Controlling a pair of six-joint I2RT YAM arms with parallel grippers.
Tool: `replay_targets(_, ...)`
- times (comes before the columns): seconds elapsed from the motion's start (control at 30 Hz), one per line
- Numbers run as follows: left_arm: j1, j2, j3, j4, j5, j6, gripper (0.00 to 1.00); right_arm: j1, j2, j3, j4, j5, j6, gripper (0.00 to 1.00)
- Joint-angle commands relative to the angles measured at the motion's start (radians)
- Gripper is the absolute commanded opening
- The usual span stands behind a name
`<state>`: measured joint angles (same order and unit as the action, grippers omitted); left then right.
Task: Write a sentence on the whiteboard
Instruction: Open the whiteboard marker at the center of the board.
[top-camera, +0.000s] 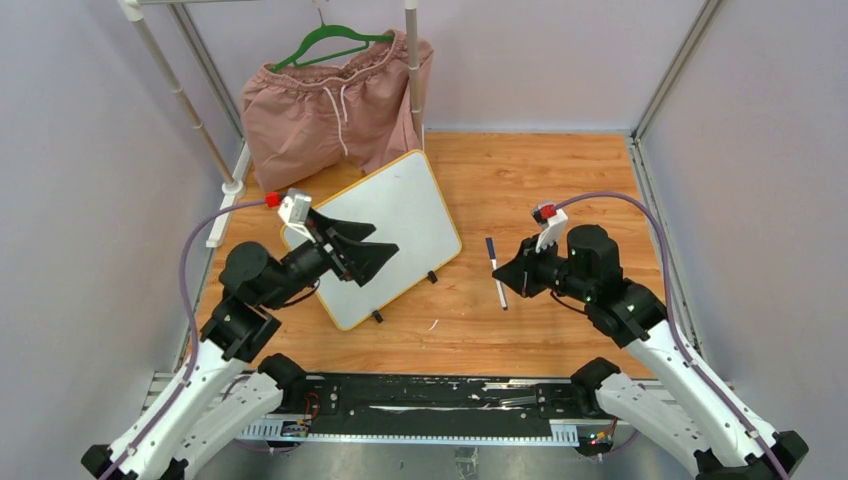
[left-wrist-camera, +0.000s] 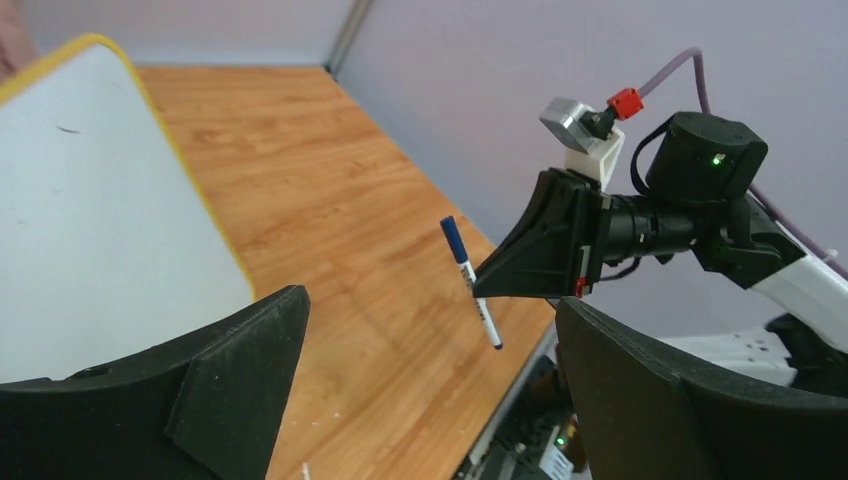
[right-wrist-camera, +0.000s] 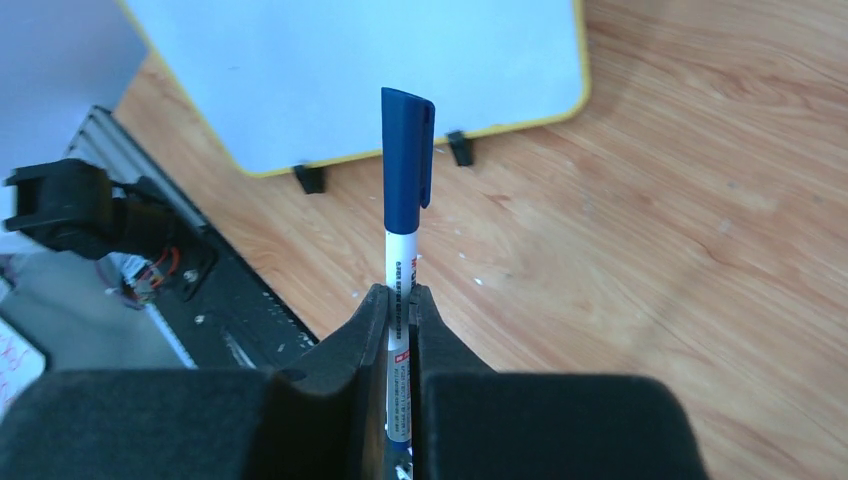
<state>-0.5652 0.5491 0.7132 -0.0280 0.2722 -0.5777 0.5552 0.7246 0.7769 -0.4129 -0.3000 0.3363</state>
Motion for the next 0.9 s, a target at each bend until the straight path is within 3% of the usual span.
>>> replay_targets(0.0,-0.026,0.123,0.040,0.129,0.196,-0.143,1.00,0.050,-0.030,0.028,0.111,-0.113,0.022,0.00)
replay_targets(0.43,-0.175,0.344,0.117,0.227,0.172,-0.192,0.93,0.167,0.045,0.080,0.279,-0.137,0.060,0.00)
replay_targets(0.67,-0.197,0.403,0.146,0.230,0.147,-0.188,0.87,0.231,0.069,0.115,0.293,-0.124,0.051,0.00)
replay_targets(0.87,-0.199,0.423,0.155,0.229,0.140,-0.182,0.74,0.271,0.069,0.141,0.282,-0.114,0.043,0.00)
